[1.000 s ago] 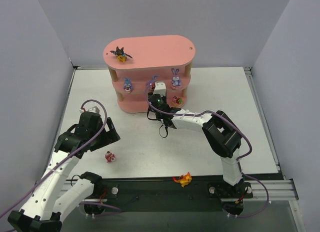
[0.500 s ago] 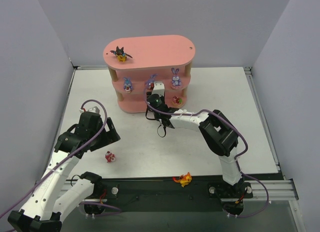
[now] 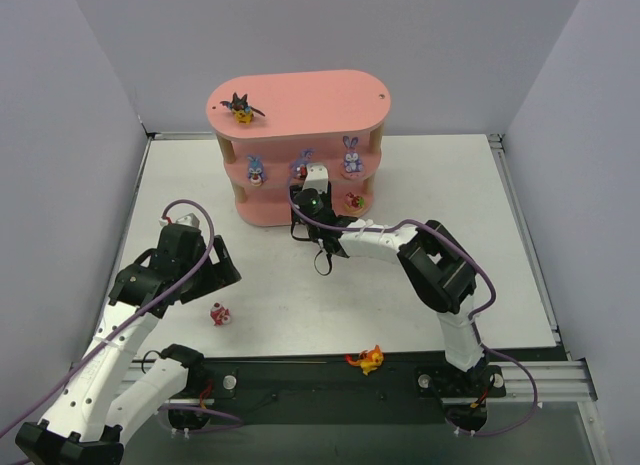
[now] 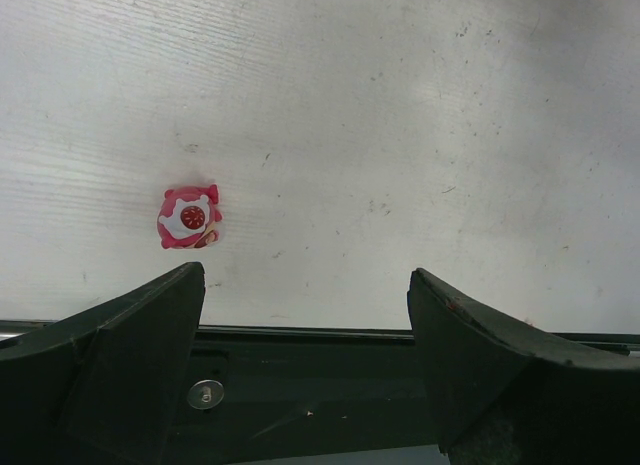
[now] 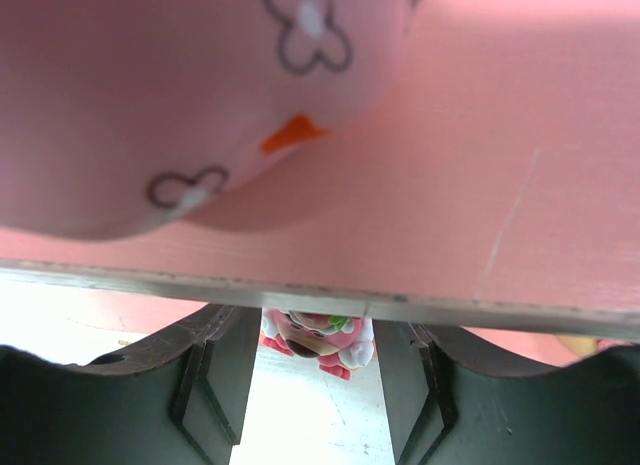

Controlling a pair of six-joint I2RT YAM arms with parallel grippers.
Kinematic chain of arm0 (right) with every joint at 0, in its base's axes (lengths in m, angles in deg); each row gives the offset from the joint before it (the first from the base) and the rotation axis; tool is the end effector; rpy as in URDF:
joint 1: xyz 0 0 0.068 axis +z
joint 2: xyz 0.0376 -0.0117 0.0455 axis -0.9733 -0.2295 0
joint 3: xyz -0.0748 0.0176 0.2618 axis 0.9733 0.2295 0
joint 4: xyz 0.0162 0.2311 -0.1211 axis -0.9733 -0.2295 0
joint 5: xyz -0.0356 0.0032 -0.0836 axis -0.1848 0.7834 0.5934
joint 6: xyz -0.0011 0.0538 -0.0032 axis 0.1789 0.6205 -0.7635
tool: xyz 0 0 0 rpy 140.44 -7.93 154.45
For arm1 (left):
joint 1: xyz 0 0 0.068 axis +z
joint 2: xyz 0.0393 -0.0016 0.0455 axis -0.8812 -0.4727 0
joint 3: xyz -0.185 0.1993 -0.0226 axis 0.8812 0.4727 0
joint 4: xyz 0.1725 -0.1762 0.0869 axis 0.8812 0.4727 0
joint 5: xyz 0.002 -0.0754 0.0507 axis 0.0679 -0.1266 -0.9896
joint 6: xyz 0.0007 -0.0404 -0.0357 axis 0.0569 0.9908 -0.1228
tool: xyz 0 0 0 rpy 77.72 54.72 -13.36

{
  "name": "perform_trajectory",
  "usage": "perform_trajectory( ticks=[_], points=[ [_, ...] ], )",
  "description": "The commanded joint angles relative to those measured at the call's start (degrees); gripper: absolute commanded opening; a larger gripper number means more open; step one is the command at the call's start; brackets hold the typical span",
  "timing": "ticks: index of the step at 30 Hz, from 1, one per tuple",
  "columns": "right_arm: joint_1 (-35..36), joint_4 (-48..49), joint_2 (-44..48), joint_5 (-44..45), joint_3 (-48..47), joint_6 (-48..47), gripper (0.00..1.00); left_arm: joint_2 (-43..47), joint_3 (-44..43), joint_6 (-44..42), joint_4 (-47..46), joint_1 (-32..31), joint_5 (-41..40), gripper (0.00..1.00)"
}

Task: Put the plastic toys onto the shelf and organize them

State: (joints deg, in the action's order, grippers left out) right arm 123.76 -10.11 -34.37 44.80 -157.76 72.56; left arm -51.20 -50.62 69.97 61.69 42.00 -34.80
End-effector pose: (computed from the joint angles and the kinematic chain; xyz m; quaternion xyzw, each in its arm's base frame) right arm 0.3289 0.3299 0.2069 -0.0531 0.7739 0.1755 0.6062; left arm 0.1320 -0.0453 0.3003 -0.1732 0.9348 -0.1272 0.2829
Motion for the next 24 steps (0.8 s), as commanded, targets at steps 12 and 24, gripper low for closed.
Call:
perform_trajectory(
  ticks=[12, 24],
  points=[
    [-0.62, 4.23, 3.78, 0.46, -0.37, -2.40, 0.50, 1.02, -1.87, 0.02, -0.95, -0.16, 0.85, 0.93],
    [0.08, 5.55, 8.27, 1.42, 2.71, -3.45, 0.50, 1.63, -1.78, 0.11, -1.12, -0.07, 1.02, 0.93]
  ],
)
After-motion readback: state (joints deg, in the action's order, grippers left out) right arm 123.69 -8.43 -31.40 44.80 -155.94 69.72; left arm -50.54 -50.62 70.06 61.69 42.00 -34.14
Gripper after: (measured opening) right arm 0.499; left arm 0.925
